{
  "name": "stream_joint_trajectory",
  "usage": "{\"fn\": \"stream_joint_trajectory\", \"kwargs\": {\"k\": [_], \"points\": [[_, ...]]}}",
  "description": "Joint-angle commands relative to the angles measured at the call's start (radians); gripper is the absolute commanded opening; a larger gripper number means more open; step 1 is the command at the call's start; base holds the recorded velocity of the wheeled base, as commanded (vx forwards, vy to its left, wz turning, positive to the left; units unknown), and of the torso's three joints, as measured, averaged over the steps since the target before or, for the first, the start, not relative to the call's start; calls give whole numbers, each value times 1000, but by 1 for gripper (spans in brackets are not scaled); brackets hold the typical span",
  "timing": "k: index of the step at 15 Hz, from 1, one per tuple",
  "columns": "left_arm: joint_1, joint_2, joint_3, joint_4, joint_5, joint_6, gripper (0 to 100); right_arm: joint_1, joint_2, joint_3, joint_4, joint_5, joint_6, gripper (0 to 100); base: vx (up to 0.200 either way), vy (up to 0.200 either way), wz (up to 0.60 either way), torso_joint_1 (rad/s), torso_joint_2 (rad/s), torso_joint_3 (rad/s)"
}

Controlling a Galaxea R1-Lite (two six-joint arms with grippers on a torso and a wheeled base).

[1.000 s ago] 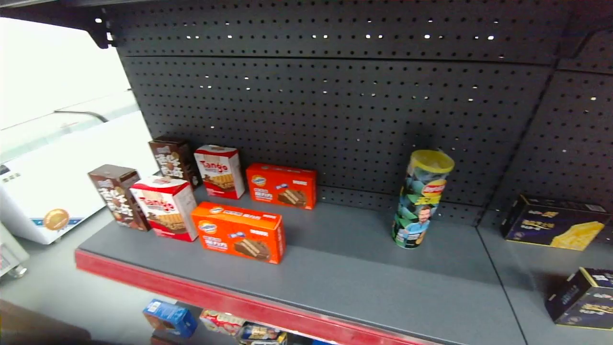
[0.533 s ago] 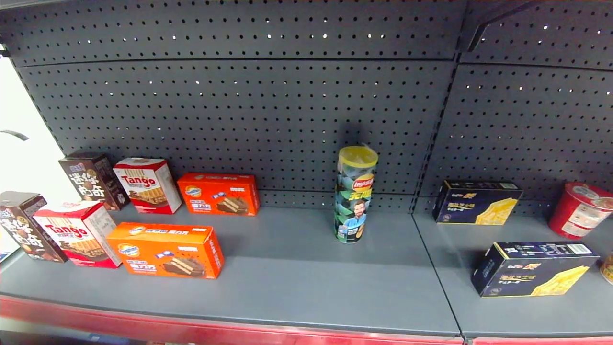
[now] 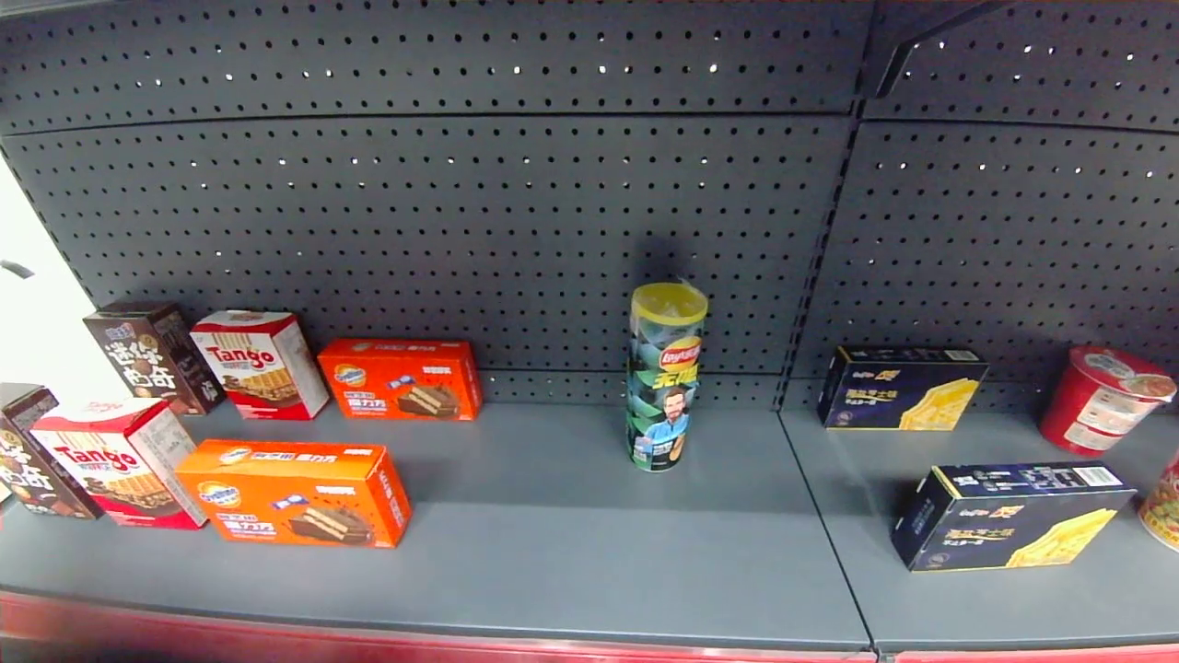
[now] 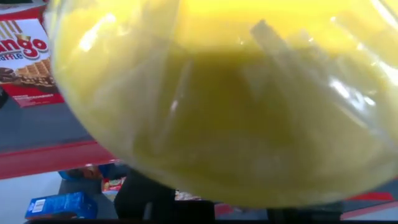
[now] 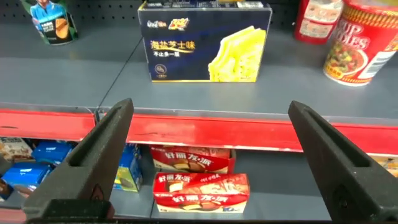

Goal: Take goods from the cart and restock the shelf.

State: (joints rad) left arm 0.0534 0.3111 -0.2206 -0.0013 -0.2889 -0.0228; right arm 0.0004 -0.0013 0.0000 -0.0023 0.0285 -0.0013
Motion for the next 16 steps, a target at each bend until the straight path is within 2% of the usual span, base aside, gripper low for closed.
{"fn": "stream_joint_trajectory", "kwargs": {"k": [1,4,6,10,11,12,13,15,16], "points": [[0,-7,1,1,1,0,0,0,1,0,-1,1,0,100,0,0,0,0,0,0],[2,-32,-14,1,2,0,0,9,21,0,4,2,-3,100,0,0,0,0,0,0],[2,-53,-14,1,4,0,0,21,86,-2,1,-12,86,100,0,0,0,0,0,0],[6,-66,-17,3,7,1,0,-2,3,-20,-8,-10,55,100,0,0,0,0,0,0],[6,-67,-17,3,7,1,0,1,23,-95,-21,-7,61,100,0,0,0,0,0,0],[8,-70,-17,3,7,0,0,36,253,-356,-7,7,80,100,0,0,0,0,0,0],[5,-72,-8,3,7,3,0,84,319,-420,19,45,29,100,0,0,0,0,0,0],[5,-66,-16,3,7,3,0,119,409,-497,70,64,-141,100,0,0,0,0,0,0],[5,-67,-16,1,7,3,0,122,414,-499,70,64,-143,100,0,0,0,0,0,0]]}}
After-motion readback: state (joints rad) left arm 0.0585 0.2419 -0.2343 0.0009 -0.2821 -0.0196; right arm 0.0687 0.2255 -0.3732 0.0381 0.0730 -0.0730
